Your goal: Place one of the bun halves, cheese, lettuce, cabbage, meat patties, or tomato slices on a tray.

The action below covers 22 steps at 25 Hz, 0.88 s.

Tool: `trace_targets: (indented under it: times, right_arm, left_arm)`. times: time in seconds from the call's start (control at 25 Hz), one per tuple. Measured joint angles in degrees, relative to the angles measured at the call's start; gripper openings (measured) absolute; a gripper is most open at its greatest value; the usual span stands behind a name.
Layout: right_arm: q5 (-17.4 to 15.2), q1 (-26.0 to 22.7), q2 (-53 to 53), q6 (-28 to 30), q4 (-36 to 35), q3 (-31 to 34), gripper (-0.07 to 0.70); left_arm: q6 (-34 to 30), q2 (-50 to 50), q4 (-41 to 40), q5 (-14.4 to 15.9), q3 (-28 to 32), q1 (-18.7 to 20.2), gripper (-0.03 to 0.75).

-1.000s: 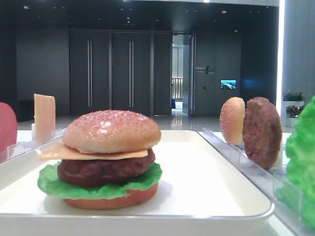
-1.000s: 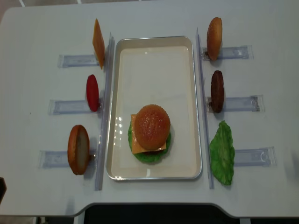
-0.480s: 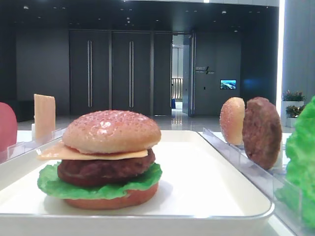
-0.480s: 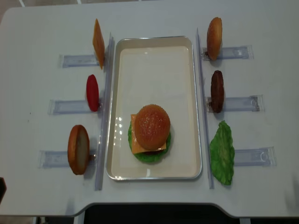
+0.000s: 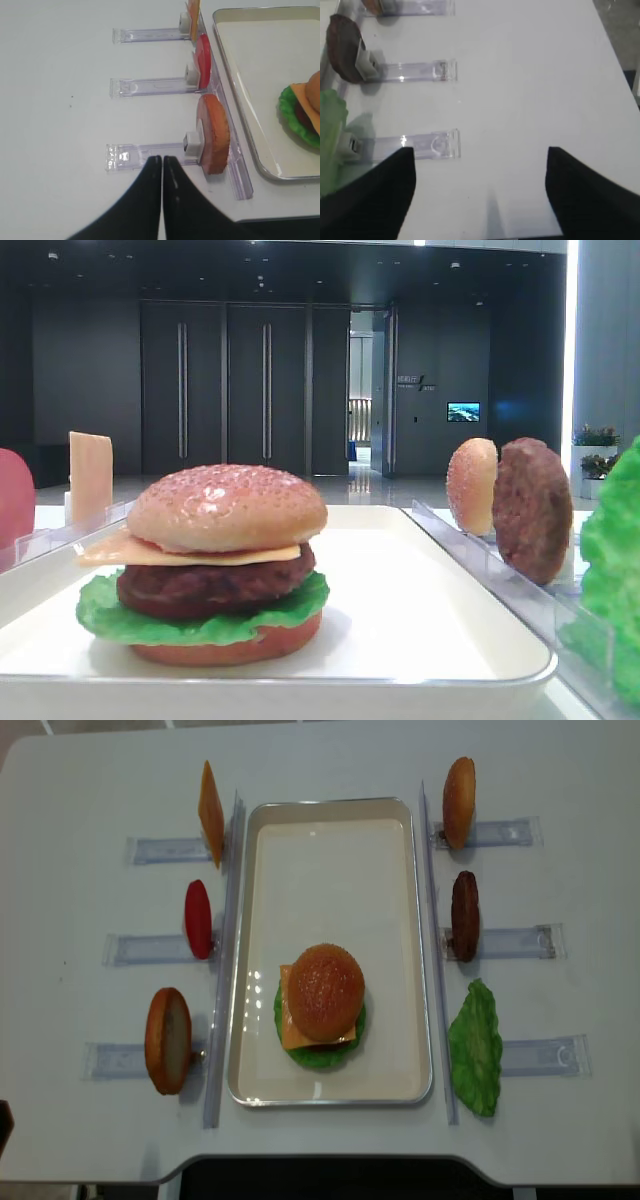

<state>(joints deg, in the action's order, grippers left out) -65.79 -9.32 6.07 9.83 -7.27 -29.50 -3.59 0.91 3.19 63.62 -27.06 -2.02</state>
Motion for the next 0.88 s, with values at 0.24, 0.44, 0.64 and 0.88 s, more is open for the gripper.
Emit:
trace_targets:
  times: [0.24, 0.44, 0.64, 0.88]
  right_arm:
    - [0.0, 0.0, -6.3, 0.0, -0.2, 0.1, 0.514]
    - [0.0, 0.0, -6.5, 0.3, -1.5, 0.2, 0.514]
    - [0.0, 0.7, -6.5, 0.4, -1.6, 0.2, 0.514]
    - [0.0, 1.6, -6.5, 0.4, -1.9, 0.3, 0.514]
  left_arm:
    - [0.0, 0.0, 0.0, 0.0, 0.0, 0.0, 0.0]
    - [0.0, 0.0, 0.0, 0.0, 0.0, 0.0, 0.0]
    - [0.0, 0.0, 0.0, 0.0, 0.0, 0.0, 0.0]
    - [0.0, 0.0, 0.0, 0.0, 0.0, 0.0, 0.0]
